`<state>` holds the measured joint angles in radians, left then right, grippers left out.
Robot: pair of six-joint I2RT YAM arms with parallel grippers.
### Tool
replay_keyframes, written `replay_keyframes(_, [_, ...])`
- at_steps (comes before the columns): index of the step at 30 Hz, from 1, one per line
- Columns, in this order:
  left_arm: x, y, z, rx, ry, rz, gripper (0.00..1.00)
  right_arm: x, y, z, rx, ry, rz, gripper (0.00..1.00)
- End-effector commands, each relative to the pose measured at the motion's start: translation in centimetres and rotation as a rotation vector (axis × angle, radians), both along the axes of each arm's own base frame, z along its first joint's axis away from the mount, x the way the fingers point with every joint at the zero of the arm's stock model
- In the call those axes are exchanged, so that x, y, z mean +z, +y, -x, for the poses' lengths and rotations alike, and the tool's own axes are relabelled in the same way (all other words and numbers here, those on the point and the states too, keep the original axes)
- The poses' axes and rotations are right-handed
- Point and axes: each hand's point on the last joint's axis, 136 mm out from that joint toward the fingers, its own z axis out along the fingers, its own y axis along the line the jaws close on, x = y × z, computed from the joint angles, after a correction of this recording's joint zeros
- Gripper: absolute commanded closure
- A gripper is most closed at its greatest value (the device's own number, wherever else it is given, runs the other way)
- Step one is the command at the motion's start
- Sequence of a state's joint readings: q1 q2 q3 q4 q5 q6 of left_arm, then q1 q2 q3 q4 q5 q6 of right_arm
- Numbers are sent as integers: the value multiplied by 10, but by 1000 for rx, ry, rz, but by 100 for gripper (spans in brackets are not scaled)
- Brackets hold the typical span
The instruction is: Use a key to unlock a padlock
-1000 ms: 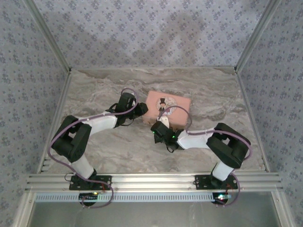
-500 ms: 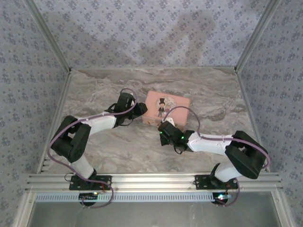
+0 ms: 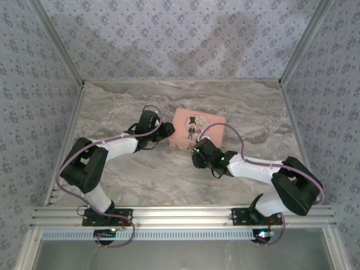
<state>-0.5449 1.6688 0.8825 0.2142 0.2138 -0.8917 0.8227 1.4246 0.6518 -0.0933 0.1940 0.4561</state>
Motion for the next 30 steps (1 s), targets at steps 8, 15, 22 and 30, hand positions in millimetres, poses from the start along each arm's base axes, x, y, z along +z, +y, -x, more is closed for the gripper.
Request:
replay_keyframes(8, [-4,3,5,0,33,-4,66,-11,6,-26,-41,-74,73,52])
replay_keyframes(15, [-7,4,6,0,42,-7,66,-20,10,-38,-59,-88,96,57])
replay_keyframes(22, [-8,3,6,0,46,-9,66,-32,6,-45,-102,-93,121,78])
replay_keyframes(30, [-7,4,4,-1,39,-14,66,-25,3,-36,-40,-104,151,100])
